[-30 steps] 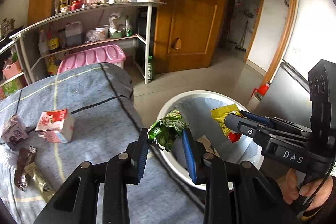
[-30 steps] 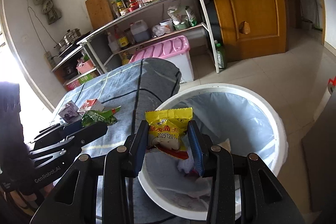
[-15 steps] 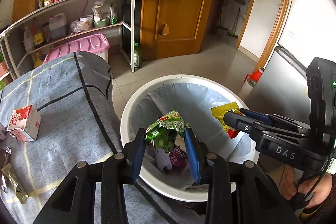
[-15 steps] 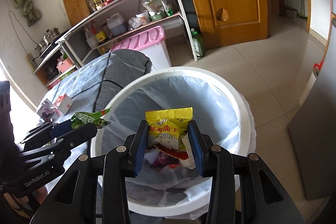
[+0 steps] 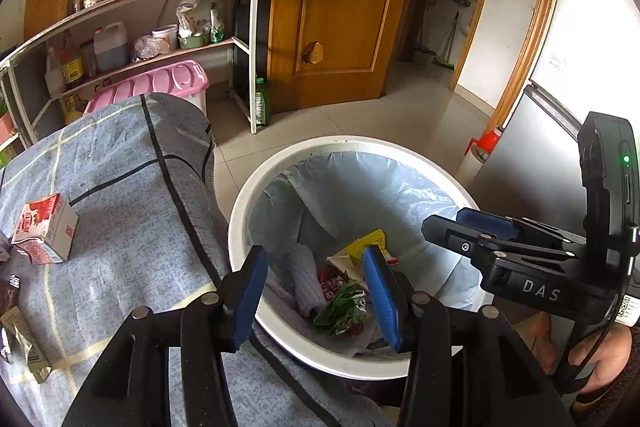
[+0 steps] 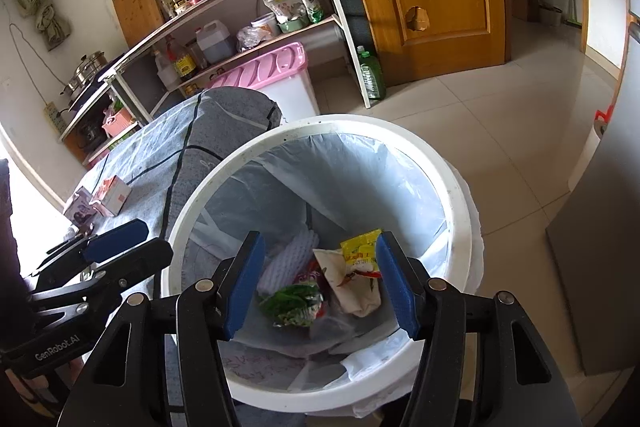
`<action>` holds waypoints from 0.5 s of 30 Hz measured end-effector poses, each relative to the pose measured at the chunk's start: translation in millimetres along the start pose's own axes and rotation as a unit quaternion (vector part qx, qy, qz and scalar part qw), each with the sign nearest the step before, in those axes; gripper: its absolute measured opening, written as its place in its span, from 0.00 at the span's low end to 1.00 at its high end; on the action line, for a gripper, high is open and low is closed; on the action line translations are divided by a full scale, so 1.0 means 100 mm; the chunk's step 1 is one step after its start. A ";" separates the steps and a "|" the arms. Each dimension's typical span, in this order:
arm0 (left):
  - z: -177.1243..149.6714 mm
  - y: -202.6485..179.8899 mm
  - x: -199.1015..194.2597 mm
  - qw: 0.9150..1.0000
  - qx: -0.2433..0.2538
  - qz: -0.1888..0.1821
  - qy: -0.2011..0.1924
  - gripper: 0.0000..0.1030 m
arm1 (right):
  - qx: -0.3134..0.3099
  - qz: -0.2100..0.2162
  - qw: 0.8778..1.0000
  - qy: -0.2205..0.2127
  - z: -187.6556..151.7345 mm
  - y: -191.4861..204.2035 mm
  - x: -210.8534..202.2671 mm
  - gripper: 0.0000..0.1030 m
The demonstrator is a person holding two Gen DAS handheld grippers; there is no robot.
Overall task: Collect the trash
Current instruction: 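Carry both snack bags over the white bin and open both tools to drop them, then move both open tools back over the table trash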
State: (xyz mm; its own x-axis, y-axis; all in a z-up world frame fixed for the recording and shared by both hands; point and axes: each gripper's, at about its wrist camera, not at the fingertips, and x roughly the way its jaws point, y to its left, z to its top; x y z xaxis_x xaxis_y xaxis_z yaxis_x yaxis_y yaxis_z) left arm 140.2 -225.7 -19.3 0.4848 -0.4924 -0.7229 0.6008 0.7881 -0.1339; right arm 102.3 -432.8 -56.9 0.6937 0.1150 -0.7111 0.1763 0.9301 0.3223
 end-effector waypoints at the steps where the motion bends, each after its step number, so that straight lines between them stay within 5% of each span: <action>1: 0.00 0.01 -0.03 1.000 0.000 0.001 -0.003 0.48 | 0.001 0.001 1.000 0.000 0.00 0.01 0.00 0.57; 15: -0.13 0.34 -0.58 0.998 -0.026 0.037 -0.043 0.48 | -0.025 0.032 0.999 -0.024 -0.01 0.46 -0.19 0.57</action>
State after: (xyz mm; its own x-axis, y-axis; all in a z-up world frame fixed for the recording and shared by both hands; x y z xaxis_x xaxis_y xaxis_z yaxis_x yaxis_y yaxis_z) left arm 123.7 -165.7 9.2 0.5809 -0.4605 -0.6712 0.5287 0.8404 -0.1191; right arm 96.4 -391.6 -29.6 0.7350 0.1589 -0.6591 0.0969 0.9376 0.3341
